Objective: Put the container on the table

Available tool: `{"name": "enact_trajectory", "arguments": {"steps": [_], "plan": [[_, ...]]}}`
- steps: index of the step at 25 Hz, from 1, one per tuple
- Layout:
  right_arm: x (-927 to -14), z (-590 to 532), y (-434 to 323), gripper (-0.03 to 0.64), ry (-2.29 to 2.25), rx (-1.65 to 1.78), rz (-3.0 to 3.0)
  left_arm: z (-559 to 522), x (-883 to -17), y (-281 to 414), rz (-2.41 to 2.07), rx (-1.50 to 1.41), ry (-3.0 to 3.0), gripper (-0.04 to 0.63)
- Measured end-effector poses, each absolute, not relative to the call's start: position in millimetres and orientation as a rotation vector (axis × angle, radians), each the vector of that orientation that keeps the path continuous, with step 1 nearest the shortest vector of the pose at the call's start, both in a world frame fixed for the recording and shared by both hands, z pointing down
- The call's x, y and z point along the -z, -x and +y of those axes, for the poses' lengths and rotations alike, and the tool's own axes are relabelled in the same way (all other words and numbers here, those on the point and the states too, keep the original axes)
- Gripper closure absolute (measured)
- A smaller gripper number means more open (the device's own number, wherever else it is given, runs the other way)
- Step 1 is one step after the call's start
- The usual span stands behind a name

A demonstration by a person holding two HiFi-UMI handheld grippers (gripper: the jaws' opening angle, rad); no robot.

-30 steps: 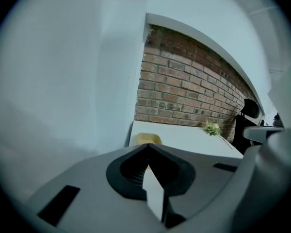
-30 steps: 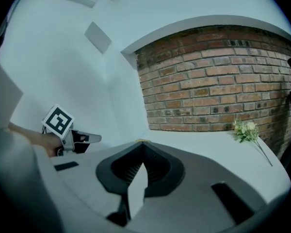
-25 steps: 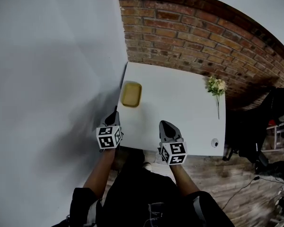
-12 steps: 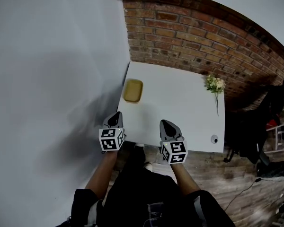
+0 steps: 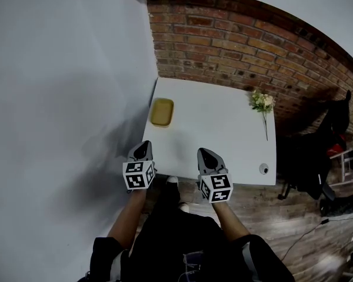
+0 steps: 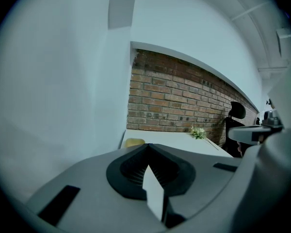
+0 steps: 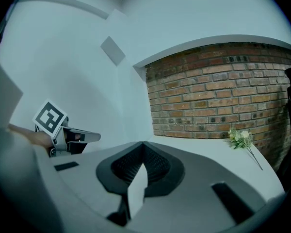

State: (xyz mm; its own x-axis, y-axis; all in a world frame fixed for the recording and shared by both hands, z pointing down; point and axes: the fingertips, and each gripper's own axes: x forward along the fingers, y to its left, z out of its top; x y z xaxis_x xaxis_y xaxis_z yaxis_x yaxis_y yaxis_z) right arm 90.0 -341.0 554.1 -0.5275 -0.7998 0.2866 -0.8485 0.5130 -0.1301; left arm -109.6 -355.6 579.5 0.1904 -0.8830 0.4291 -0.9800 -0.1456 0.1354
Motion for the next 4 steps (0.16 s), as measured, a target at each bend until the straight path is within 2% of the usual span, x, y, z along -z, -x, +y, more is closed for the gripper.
{"name": "enact_trajectory", "arguments": {"steps": [4], "plan": [[-549.5, -337.8, -92.8, 0.594, -1.418, -0.380, -2.570, -351.3, -578.8, 106.7, -1.747, -0.350, -2.091, 0.581]]}}
